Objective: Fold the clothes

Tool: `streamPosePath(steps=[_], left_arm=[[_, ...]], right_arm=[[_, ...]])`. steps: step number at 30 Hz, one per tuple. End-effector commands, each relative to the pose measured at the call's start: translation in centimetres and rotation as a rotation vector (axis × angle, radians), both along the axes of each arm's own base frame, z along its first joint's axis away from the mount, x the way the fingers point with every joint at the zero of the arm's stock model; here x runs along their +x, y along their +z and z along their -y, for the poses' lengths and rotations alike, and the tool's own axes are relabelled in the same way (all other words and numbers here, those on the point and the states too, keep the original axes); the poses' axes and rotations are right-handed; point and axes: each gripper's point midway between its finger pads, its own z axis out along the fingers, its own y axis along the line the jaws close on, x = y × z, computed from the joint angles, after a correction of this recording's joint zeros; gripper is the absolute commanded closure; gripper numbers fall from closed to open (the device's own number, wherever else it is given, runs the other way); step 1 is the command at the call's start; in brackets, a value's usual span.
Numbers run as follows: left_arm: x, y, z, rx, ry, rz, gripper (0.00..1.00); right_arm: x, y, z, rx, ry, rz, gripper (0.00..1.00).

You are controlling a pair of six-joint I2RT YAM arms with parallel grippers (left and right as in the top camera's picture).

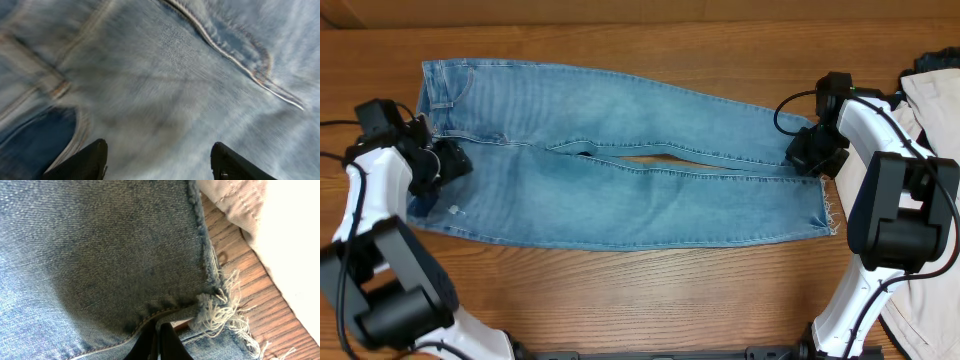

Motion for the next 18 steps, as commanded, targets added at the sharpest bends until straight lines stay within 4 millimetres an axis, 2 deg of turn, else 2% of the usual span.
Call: streamPosePath(steps=[1,4,6,8,10,14,18], left_arm=[[0.4,-3.0,1.3,-0.058,-0.062,-0.031,0.29],[0.1,-4.3,1.1,-0.054,-0.056,-0.068,0.25],[-0.9,-5.1,0.5,-0.022,-0.042,-0.122,0.25],[-2.5,-6.2,-0.7,0.04,-0.013,-0.214,0.25],[-4.9,-7.2,-2.4,0.108,0.086,-0.33,0.26],[-8.6,-7.5,-4.8,0.145,0.247,-0.45,0.27],[-10.5,-7.5,-6.5,0.102,0.337,-0.469,0.27]], right_arm=[[-6.0,-5.2,-1.4,0.049,0.003,-0.245,0.96],[-6.0,-5.2,-1.4,0.048,0.003,-0.244,0.96],[-6.0,-5.2,-1.4,0.048,0.003,-0.243,0.96],[-6.0,-5.2,-1.4,0.048,0.003,-0.243,0.96],[-5.9,-5.2,-1.4,0.048,0.006,-0.242,0.96],[-5.9,-5.2,-1.4,0.051,0.026,-0.238,0.96],[-5.8,-5.3,-1.3,0.052,0.029,-0.235,0.96]])
